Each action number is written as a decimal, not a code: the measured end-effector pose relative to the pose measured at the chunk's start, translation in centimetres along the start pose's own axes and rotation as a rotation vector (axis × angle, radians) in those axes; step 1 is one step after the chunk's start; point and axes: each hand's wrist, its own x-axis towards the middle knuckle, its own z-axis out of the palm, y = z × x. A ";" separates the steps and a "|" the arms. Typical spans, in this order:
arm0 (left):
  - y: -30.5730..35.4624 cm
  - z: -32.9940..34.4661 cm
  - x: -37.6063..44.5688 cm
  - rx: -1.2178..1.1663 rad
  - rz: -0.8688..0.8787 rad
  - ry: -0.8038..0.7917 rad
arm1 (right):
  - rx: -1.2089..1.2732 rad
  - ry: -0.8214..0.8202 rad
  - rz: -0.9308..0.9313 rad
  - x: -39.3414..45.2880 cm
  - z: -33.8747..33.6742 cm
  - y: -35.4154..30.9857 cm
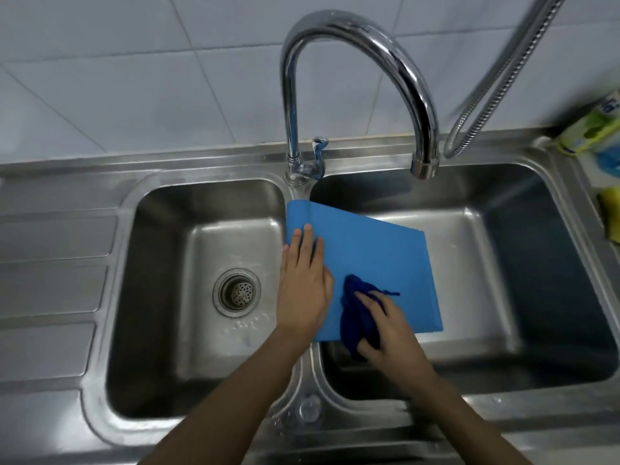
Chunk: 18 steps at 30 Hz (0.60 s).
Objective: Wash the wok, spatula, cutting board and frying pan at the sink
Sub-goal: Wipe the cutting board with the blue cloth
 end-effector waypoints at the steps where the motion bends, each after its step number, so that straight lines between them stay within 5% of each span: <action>1: -0.6 -0.4 -0.1 0.057 0.065 -0.043 | -0.016 -0.019 -0.004 -0.2 -0.1 0.8; 7: -6.7 -5.0 0.7 0.355 0.599 -0.257 | -0.023 -0.037 0.436 0.2 -1.6 7.2; 11: -8.1 -6.1 2.8 0.468 0.962 -0.512 | -0.038 -0.099 0.569 0.8 -2.2 7.9; 18: -8.1 -5.5 4.6 0.648 1.370 -0.165 | -0.025 -0.132 0.636 -1.3 -2.7 7.7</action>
